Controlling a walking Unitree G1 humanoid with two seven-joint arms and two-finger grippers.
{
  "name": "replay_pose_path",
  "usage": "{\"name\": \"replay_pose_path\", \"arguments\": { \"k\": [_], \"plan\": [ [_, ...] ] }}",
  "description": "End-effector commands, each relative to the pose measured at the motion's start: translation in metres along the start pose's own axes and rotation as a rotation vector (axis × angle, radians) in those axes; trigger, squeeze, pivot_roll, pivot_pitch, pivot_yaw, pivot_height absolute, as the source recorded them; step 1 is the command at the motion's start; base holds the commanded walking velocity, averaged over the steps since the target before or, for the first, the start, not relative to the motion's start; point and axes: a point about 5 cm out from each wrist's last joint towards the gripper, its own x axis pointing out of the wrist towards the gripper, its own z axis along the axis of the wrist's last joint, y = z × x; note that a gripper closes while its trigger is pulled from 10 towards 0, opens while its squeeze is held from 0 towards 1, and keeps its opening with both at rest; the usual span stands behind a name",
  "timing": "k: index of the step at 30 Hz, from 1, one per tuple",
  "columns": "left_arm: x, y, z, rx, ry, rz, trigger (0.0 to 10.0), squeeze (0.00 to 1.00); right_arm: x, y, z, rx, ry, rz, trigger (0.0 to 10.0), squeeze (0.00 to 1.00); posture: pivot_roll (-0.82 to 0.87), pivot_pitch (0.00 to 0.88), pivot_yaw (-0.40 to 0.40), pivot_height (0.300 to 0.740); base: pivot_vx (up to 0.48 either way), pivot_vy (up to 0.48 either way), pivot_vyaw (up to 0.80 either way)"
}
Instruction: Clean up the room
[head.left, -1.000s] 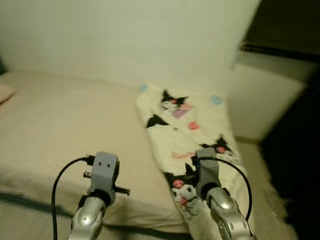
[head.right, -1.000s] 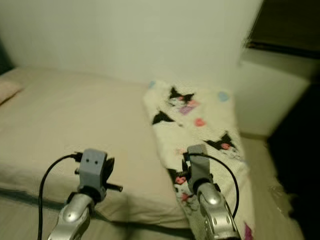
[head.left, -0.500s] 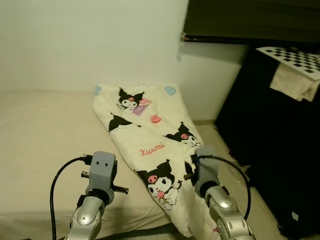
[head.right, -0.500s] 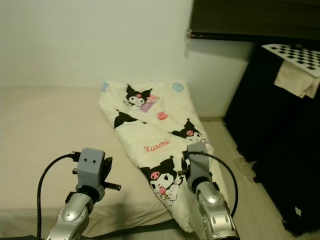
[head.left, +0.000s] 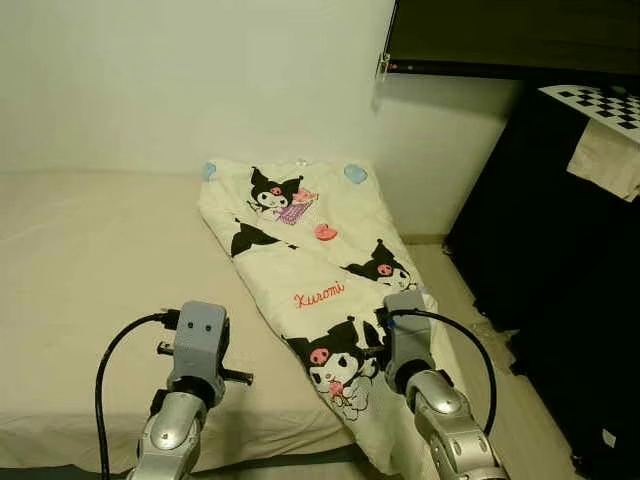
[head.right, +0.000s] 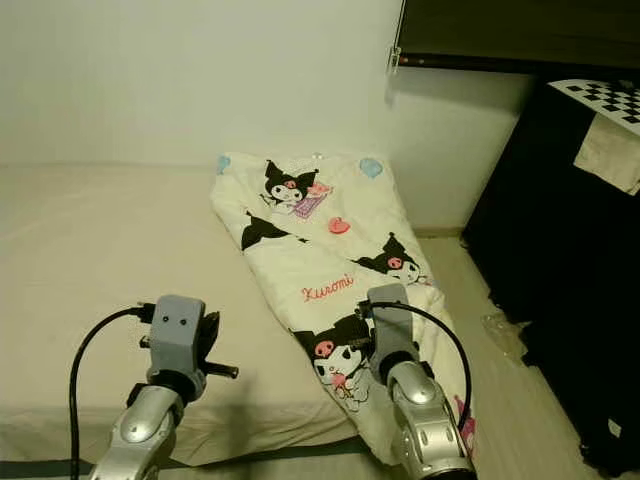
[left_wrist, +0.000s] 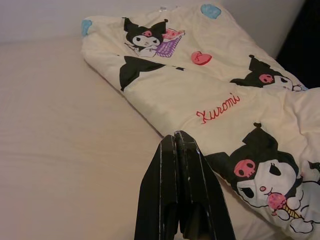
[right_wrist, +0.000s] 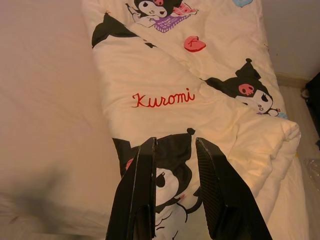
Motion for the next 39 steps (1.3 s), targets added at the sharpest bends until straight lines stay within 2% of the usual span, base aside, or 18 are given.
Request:
{"name": "replay_pose_path", "arguments": {
  "k": [1, 8, 27, 35, 39],
  "plan": [
    [-0.001, -0.002, -0.002, -0.006, 0.004, -0.006, 10.0, 0.0, -0.002, -0.001, -0.003, 0.009, 0.009, -0.008, 10.0, 0.0, -0.05, 0.111, -0.054, 0.717, 0.0, 0.0, 0.0],
    [-0.001, -0.002, -0.002, -0.005, 0.009, -0.009, 10.0, 0.0, -0.002, -0.003, -0.004, 0.031, 0.022, -0.026, 10.0, 0.0, -0.04, 0.115, -0.048, 0.717, 0.0, 0.0, 0.0],
    [0.0, 0.004, -0.005, -0.007, 0.023, 0.001, 10.0, 0.0, -0.001, -0.014, 0.002, 0.011, -0.007, -0.078, 10.0, 0.0, -0.04, 0.102, -0.048, 0.623, 0.0, 0.0, 0.0],
    [-0.003, 0.011, -0.01, 0.009, 0.038, 0.042, 10.0, 0.0, -0.001, -0.013, 0.001, 0.013, -0.011, -0.081, 10.0, 0.0, -0.04, 0.098, -0.047, 0.589, 0.0, 0.0, 0.0],
    [-0.002, 0.018, -0.012, 0.008, 0.052, 0.073, 10.0, 0.0, 0.001, -0.01, 0.002, 0.003, -0.011, -0.084, 10.0, 0.0, -0.04, 0.098, -0.041, 0.589, 0.0, 0.0, 0.0]
  ]
}}
